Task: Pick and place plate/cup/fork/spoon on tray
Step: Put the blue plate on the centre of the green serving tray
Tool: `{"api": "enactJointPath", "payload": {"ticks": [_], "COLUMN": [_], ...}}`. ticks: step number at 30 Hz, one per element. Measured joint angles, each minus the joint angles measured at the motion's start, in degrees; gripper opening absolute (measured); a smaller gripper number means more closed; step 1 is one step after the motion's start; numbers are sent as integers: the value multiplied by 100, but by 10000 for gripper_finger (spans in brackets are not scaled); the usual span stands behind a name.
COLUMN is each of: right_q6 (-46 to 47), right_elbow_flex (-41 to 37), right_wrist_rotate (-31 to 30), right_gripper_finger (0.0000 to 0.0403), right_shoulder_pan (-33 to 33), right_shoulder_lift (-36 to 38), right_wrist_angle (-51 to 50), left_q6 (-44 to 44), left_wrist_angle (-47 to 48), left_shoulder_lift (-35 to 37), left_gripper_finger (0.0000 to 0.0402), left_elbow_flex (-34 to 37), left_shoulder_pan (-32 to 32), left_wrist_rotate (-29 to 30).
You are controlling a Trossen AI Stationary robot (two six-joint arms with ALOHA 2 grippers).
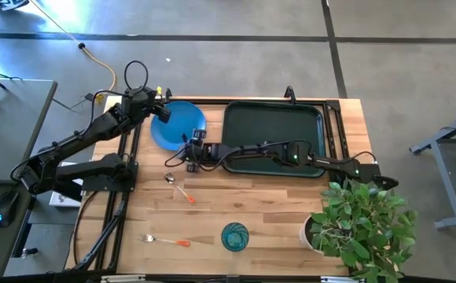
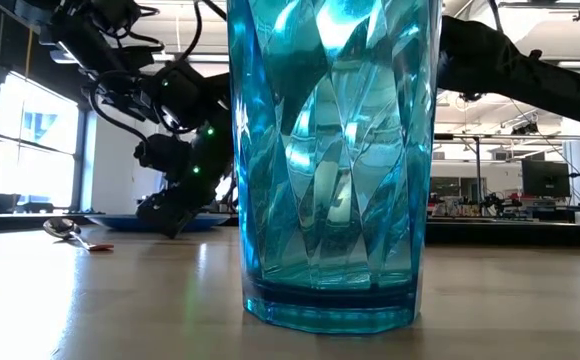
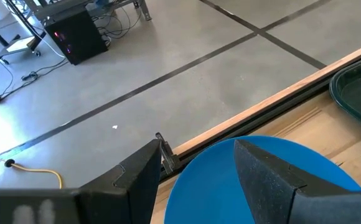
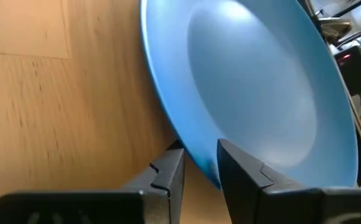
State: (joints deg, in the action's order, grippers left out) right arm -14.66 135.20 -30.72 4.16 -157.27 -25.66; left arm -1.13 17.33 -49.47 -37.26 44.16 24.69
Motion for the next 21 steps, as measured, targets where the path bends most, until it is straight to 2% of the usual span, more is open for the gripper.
{"api": "enactJointPath", "payload": {"ticks": [10,21], "right_q6": [-104,-86], "right_elbow_flex": [-9,-55], "right_wrist_rotate": [-184,-347], "right_gripper_finger": [7,3], "right_shoulder_pan": [2,-409], "right_shoulder_lift": [8,465], "right_wrist_angle": [-50,-1305], "left_q6": [-59,-103], "left_wrist_angle": [5,48], "left_shoulder_lift": [0,-2], "left_gripper_finger": [193,193], "left_elbow_flex": [-2,-2], "left_shoulder_pan": [0,1], "left_wrist_rotate": [0,10]}}
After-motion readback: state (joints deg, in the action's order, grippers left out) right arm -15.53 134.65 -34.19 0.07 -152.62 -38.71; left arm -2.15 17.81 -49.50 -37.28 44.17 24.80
